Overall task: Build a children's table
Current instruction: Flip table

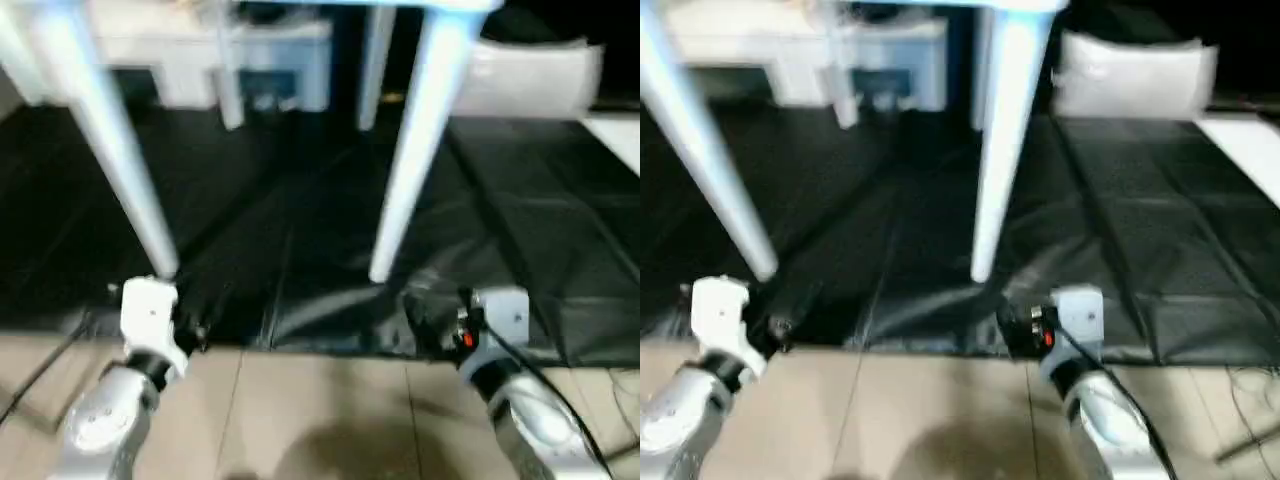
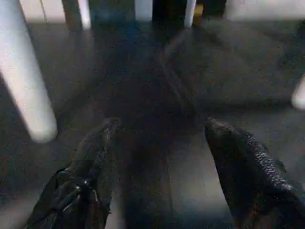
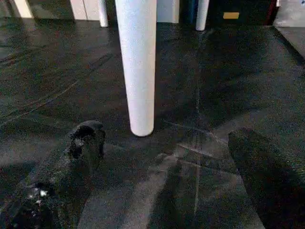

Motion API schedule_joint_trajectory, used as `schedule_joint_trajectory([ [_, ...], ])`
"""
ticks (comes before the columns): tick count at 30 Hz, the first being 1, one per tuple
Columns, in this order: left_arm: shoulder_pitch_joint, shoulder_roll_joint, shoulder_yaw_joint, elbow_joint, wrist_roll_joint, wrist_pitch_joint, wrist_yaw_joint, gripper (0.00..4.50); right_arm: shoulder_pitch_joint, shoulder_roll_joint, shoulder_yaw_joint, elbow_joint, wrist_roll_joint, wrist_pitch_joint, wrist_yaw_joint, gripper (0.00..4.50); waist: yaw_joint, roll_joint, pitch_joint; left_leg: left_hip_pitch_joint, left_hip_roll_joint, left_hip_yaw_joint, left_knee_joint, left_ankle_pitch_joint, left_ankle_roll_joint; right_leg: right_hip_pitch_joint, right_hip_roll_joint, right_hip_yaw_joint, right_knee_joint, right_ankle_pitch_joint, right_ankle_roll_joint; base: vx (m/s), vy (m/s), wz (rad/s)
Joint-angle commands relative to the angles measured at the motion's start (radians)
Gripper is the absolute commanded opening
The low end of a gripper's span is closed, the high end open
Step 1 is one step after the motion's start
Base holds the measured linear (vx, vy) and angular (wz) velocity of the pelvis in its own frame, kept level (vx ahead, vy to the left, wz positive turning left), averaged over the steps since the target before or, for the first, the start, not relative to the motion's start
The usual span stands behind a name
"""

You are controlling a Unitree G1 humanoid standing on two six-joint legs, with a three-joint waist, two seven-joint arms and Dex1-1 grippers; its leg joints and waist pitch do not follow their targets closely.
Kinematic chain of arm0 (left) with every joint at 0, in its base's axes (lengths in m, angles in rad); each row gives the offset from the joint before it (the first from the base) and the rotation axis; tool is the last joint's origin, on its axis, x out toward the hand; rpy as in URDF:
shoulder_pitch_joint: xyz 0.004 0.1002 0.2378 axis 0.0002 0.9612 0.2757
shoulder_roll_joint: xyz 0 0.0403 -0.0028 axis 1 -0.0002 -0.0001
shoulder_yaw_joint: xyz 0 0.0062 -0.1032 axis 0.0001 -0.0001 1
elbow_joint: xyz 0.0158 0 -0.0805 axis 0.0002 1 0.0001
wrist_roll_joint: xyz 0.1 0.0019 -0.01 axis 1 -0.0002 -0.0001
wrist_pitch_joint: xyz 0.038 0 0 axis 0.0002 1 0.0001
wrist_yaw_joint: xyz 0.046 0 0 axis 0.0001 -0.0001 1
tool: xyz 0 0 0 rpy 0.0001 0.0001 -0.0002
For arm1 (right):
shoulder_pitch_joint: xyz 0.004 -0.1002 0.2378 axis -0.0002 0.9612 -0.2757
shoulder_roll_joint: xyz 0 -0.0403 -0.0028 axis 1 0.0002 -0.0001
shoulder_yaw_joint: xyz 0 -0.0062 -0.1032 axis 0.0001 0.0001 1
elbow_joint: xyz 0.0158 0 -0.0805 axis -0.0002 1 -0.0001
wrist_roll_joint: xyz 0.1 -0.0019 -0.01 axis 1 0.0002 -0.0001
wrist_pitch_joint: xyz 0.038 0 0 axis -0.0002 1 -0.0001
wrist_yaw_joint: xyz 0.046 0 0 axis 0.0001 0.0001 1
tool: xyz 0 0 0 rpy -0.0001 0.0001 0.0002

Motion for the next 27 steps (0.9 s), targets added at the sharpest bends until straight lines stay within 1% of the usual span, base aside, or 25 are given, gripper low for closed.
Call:
schedule_joint_trajectory([
  [1, -0.024, 0.004, 0.002, -0.005, 0.012, -0.004, 0.015, 3.12, -0.006, 0.003, -0.002, 0.013, 0.001, 0.001, 0.005, 4.5, 0.001, -0.007, -0.047, -0.032, 0.049, -0.019, -0.069, 0.083, 0.048, 0.004, -0.085, 0.068, -0.172, -0.366, -0.084, 0.0, 0.0, 0.0],
  [2, -0.027, 0.0, -0.003, -0.006, 0.014, -0.003, 0.023, 3.12, -0.014, 0.001, 0.0, 0.026, 0.001, -0.001, 0.004, 4.5, -0.011, -0.003, -0.056, -0.043, 0.042, -0.003, -0.072, 0.107, 0.094, -0.021, -0.023, 0.036, -0.151, -0.1, -0.127, 0.0, 0.0, 0.0],
  [3, -0.027, 0.0, -0.003, -0.006, 0.014, -0.003, 0.023, 3.12, -0.014, 0.001, 0.0, 0.026, 0.001, -0.001, 0.004, 4.5, -0.013, 0.01, -0.078, -0.037, 0.043, -0.005, -0.063, 0.145, 0.118, -0.023, -0.023, 0.03, -0.134, 0.004, -0.166, 0.0, 0.0, 0.0],
  [4, -0.022, -0.001, -0.01, -0.009, 0.019, -0.001, 0.026, 3.12, -0.015, 0.0, 0.002, 0.031, -0.001, -0.002, 0.003, 4.5, -0.021, 0.021, -0.08, -0.067, 0.036, -0.003, -0.066, 0.147, 0.189, -0.023, -0.026, 0.014, -0.145, 0.077, -0.215, -0.053, 0.03, 0.0],
  [5, -0.013, 0.001, -0.018, -0.017, 0.021, 0.002, 0.024, 3.12, -0.011, 0.0, 0.001, 0.027, 0.002, 0.004, 0.003, 4.5, -0.021, 0.025, -0.094, -0.068, 0.047, -0.002, -0.063, 0.156, 0.242, -0.034, -0.025, 0.0, -0.154, 0.102, -0.238, -0.077, 0.045, 0.01],
  [7, -0.006, 0.0, -0.023, -0.02, 0.023, 0.002, 0.024, 3.12, -0.008, -0.002, -0.003, 0.026, 0.006, 0.004, 0.005, 4.5, -0.039, 0.03, -0.086, -0.094, 0.061, -0.002, -0.08, 0.087, 0.306, -0.044, -0.02, -0.019, -0.175, 0.001, -0.226, -0.079, 0.047, 0.0],
  [9, -0.001, -0.005, -0.03, -0.019, 0.027, 0.002, 0.025, 3.12, -0.004, -0.007, -0.007, 0.031, 0.006, 0.001, 0.008, 4.5, -0.052, 0.032, -0.076, -0.1, 0.077, -0.002, -0.105, -0.097, 0.288, -0.053, -0.017, -0.032, -0.179, -0.184, -0.187, -0.102, 0.051, -0.03],
  [10, 0.003, -0.005, -0.039, -0.016, 0.032, 0.001, 0.023, 3.12, -0.002, -0.011, -0.008, 0.037, 0.0, -0.001, 0.006, 4.5, -0.062, 0.041, -0.065, -0.105, 0.101, -0.002, -0.14, -0.254, 0.244, -0.054, -0.008, -0.045, -0.155, -0.266, -0.147, -0.123, 0.028, -0.04],
  [11, 0.005, -0.002, -0.05, -0.016, 0.04, 0.003, 0.023, 3.12, -0.002, -0.014, -0.013, 0.042, -0.003, 0.0, 0.003, 4.5, -0.061, 0.04, -0.047, -0.129, 0.165, -0.013, -0.228, -0.428, 0.201, -0.026, 0.003, -0.05, -0.028, -0.269, -0.073, -0.068, 0.004, -0.03],
  [12, 0.005, -0.001, -0.055, -0.019, 0.043, 0.004, 0.024, 3.12, -0.004, -0.016, -0.016, 0.043, -0.001, 0.002, 0.003, 4.5, -0.043, 0.042, -0.048, -0.132, 0.184, -0.012, -0.259, -0.499, 0.174, -0.012, 0.006, -0.047, 0.057, -0.242, -0.034, -0.158, -0.021, 0.02],
  [13, 0.007, -0.007, -0.06, -0.027, 0.042, 0.008, 0.031, 3.12, -0.01, -0.017, -0.025, 0.044, 0.01, 0.013, 0.006, 4.5, -0.019, 0.018, -0.036, -0.131, 0.183, 0.016, -0.264, -0.555, 0.168, -0.022, -0.005, -0.004, 0.09, -0.176, 0.012, -0.132, -0.096, 0.19],
  [14, 0.007, -0.007, -0.06, -0.027, 0.042, 0.008, 0.031, 3.12, -0.01, -0.017, -0.025, 0.044, 0.01, 0.013, 0.006, 4.5, -0.014, -0.007, -0.034, -0.124, 0.124, 0.062, -0.196, -0.518, 0.093, -0.068, -0.03, 0.047, 0.016, -0.291, 0.005, -0.211, -0.142, 0.2],
  [15, 0.008, -0.013, -0.061, -0.029, 0.04, 0.011, 0.038, 3.12, -0.014, -0.02, -0.028, 0.047, 0.014, 0.016, 0.01, 4.5, -0.031, -0.042, -0.049, -0.092, 0.026, 0.086, -0.031, -0.391, 0.038, -0.115, -0.097, 0.072, -0.136, -0.466, 0.006, -0.121, -0.117, 0.15],
  [16, 0.02, -0.011, -0.071, -0.035, 0.036, 0.013, 0.028, 3.12, -0.024, -0.034, -0.015, 0.046, 0.002, 0.017, 0.018, 4.5, -0.044, -0.046, -0.034, -0.078, -0.018, 0.007, 0.165, -0.188, 0.009, -0.13, -0.182, 0.153, -0.243, -0.706, -0.021, -0.108, -0.036, -0.16],
  [17, 0.029, -0.008, -0.077, -0.037, 0.03, 0.012, 0.017, 3.12, -0.03, -0.039, -0.011, 0.045, -0.006, 0.015, 0.019, 4.5, -0.024, -0.044, -0.038, -0.146, -0.012, -0.01, 0.137, -0.103, 0.004, -0.041, -0.183, 0.117, -0.204, -0.647, -0.028, -0.119, 0.033, -0.19],
  [18, 0.03, -0.008, -0.078, -0.037, 0.03, 0.011, 0.015, 3.12, -0.031, -0.04, -0.01, 0.046, -0.007, 0.015, 0.019, 4.5, -0.039, -0.027, -0.018, -0.082, 0.005, -0.02, 0.096, -0.178, 0.023, -0.095, -0.145, 0.057, -0.213, -0.553, -0.1, -0.119, 0.033, -0.19],
  [19, 0.03, -0.006, -0.082, -0.028, 0.03, 0.009, 0.009, 3.12, -0.035, -0.044, -0.009, 0.048, -0.008, 0.01, 0.024, 4.5, -0.045, -0.009, -0.031, -0.051, 0.009, -0.022, 0.081, -0.224, 0.048, -0.083, -0.124, 0.046, -0.219, -0.494, -0.126, -0.181, 0.056, 0.14],
  [20, 0.03, -0.006, -0.082, -0.027, 0.03, 0.009, 0.009, 3.12, -0.036, -0.044, -0.01, 0.049, -0.008, 0.01, 0.024, 4.5, -0.057, 0.019, -0.048, -0.054, 0.056, -0.041, -0.025, -0.123, 0.137, -0.073, -0.016, -0.001, -0.179, -0.242, -0.156, -0.181, 0.036, 0.16],
  [21, 0.027, -0.006, -0.091, -0.014, 0.036, 0.005, 0.006, 3.12, -0.037, -0.044, -0.016, 0.062, 0.002, 0.011, 0.031, 4.5, -0.075, 0.057, -0.051, -0.094, 0.164, -0.068, -0.139, -0.176, 0.25, -0.045, 0.021, -0.039, -0.064, -0.206, -0.101, -0.181, 0.036, 0.16],
  [22, 0.026, -0.006, -0.093, -0.012, 0.036, 0.005, 0.006, 3.12, -0.037, -0.045, -0.017, 0.064, 0.003, 0.011, 0.032, 4.5, -0.077, 0.07, -0.047, -0.102, 0.188, -0.076, -0.174, -0.249, 0.274, -0.026, 0.019, -0.049, 0.041, -0.191, -0.079, -0.205, 0.018, 0.0],
  [23, 0.031, -0.001, -0.099, 0.014, 0.045, 0.024, 0.006, 3.12, -0.033, -0.046, 0.001, 0.113, 0.022, -0.001, 0.078, 4.5, -0.05, 0.053, -0.022, -0.109, 0.165, -0.042, -0.217, -0.505, 0.216, -0.019, 0.016, -0.053, 0.099, -0.212, -0.028, -0.176, -0.014, 0.06],
  [24, 0.033, -0.001, -0.098, 0.022, 0.047, 0.026, 0.007, 3.12, -0.032, -0.048, 0.007, 0.131, 0.026, -0.008, 0.094, 4.5, -0.036, 0.025, -0.008, -0.111, 0.15, -0.018, -0.242, -0.726, 0.132, 0.015, -0.002, -0.015, 0.117, -0.234, 0.003, -0.176, -0.014, 0.06],
  [25, 0.039, -0.002, -0.094, 0.037, 0.047, 0.024, 0.007, 3.12, -0.034, -0.053, 0.02, 0.163, 0.032, -0.019, 0.117, 4.5, -0.007, 0.025, -0.018, -0.12, 0.129, 0.008, -0.228, -0.763, 0.074, 0.047, -0.016, 0.012, 0.11, -0.311, 0.011, -0.125, -0.1, 0.02],
  [26, 0.044, -0.002, -0.085, 0.052, 0.04, 0.02, 0.005, 3.12, -0.035, -0.051, 0.03, 0.184, 0.036, -0.019, 0.129, 4.5, -0.031, -0.051, -0.046, -0.057, 0.057, 0.041, -0.061, -0.557, -0.018, 0.01, -0.101, 0.098, -0.029, -0.769, 0.058, -0.089, -0.093, -0.16],
  [27, 0.048, -0.007, -0.079, 0.071, 0.036, 0.018, 0.009, 3.12, -0.037, -0.049, 0.037, 0.212, 0.047, -0.015, 0.148, 4.5, -0.024, -0.06, -0.017, -0.024, 0.026, 0.013, 0.114, -0.264, -0.002, -0.066, -0.204, 0.127, -0.212, -1.042, 0.042, -0.089, -0.093, -0.16],
])
